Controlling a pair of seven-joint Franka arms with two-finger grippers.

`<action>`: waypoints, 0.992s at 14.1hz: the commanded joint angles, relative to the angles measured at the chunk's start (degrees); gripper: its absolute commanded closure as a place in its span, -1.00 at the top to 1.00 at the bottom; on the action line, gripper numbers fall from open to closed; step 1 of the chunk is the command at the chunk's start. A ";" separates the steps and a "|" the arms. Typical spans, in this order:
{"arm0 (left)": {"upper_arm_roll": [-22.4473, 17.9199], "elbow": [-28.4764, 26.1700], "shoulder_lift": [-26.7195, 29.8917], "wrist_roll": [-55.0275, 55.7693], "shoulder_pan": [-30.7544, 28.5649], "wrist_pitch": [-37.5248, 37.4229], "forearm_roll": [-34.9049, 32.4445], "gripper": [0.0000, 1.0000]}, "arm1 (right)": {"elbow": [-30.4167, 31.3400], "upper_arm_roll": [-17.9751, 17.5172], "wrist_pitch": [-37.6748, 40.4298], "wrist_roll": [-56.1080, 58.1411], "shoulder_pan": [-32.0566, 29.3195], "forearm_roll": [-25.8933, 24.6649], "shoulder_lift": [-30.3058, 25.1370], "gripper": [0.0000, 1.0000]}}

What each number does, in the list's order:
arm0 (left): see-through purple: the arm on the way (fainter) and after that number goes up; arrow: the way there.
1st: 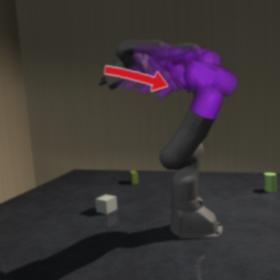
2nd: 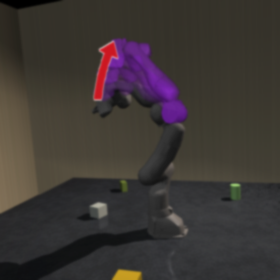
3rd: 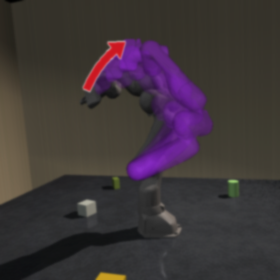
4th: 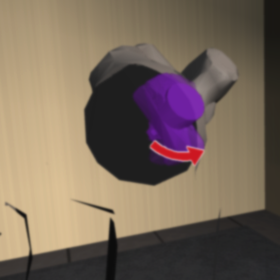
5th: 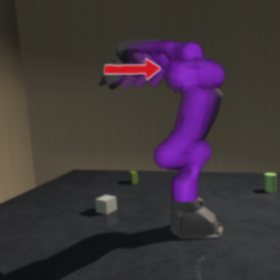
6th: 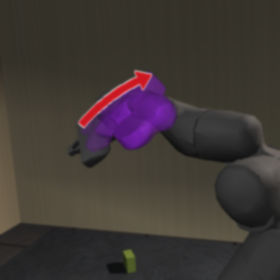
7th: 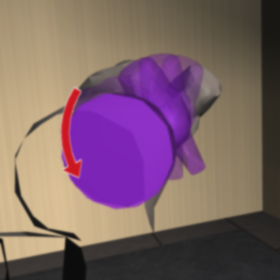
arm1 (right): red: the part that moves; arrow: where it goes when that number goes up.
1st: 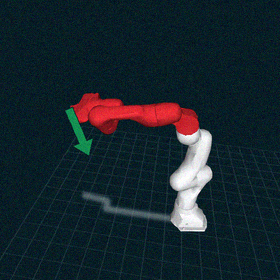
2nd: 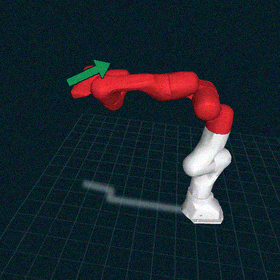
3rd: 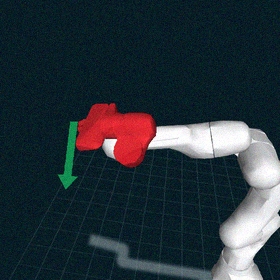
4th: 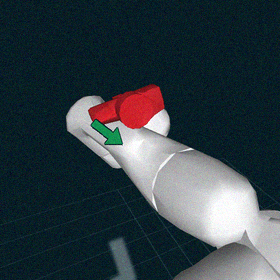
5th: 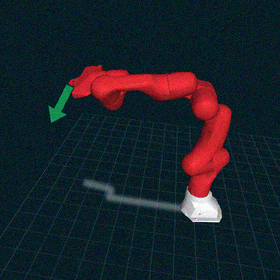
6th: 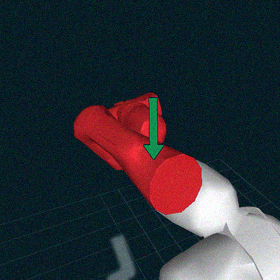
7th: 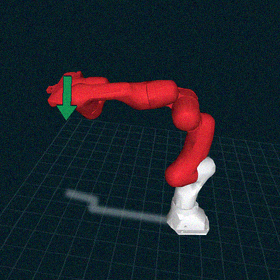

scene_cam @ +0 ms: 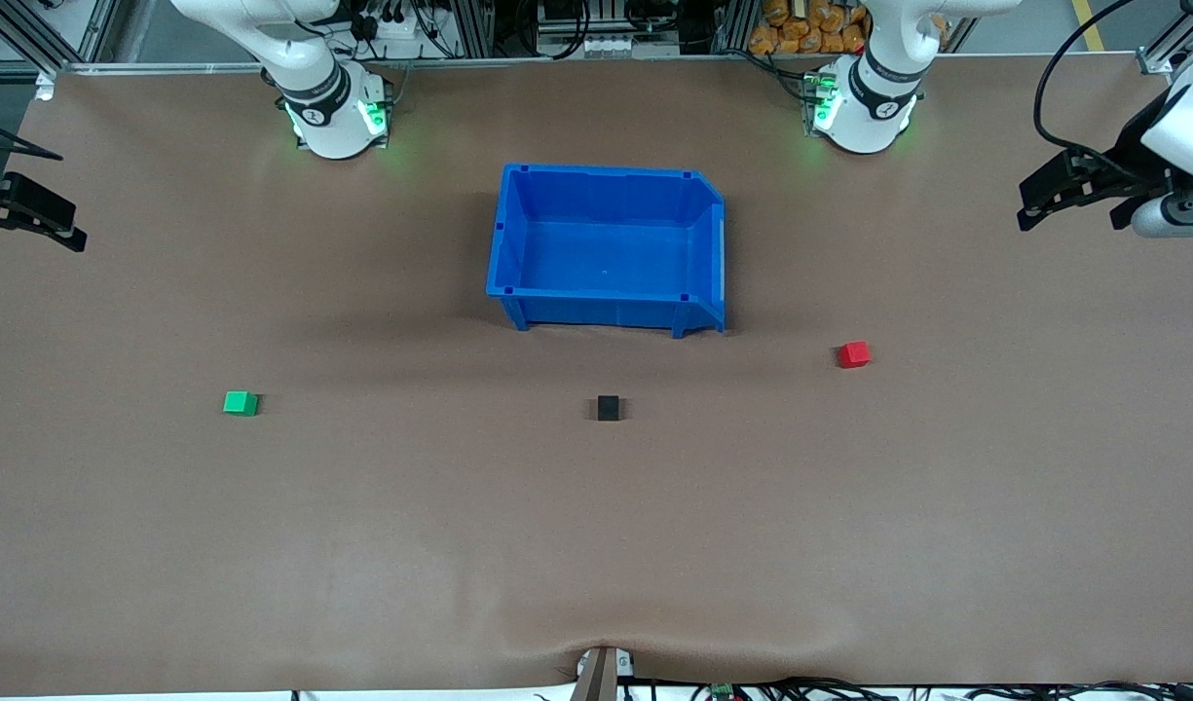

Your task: Attach green and red cubes to black cube

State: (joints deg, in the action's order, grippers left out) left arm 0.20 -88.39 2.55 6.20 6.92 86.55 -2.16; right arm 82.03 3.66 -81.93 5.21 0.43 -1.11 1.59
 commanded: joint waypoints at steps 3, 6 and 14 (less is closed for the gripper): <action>0.68 3.04 -2.28 -0.23 0.46 -1.12 -0.12 1.00 | -1.08 0.20 0.72 0.59 0.10 -0.21 0.96 1.00; 0.77 6.64 -7.02 -0.23 0.46 -1.12 0.49 1.00 | -1.08 0.20 0.72 0.59 0.19 -0.21 0.96 1.00; 0.94 7.62 -10.72 -1.28 1.25 -0.77 0.49 1.00 | -1.08 0.20 0.81 0.59 0.45 -0.12 0.96 1.00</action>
State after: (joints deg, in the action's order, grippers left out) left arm 1.30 -82.64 -6.63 6.11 8.07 86.64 -2.16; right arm 82.02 3.65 -81.87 5.21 0.49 -1.11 2.11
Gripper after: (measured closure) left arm 0.000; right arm 0.000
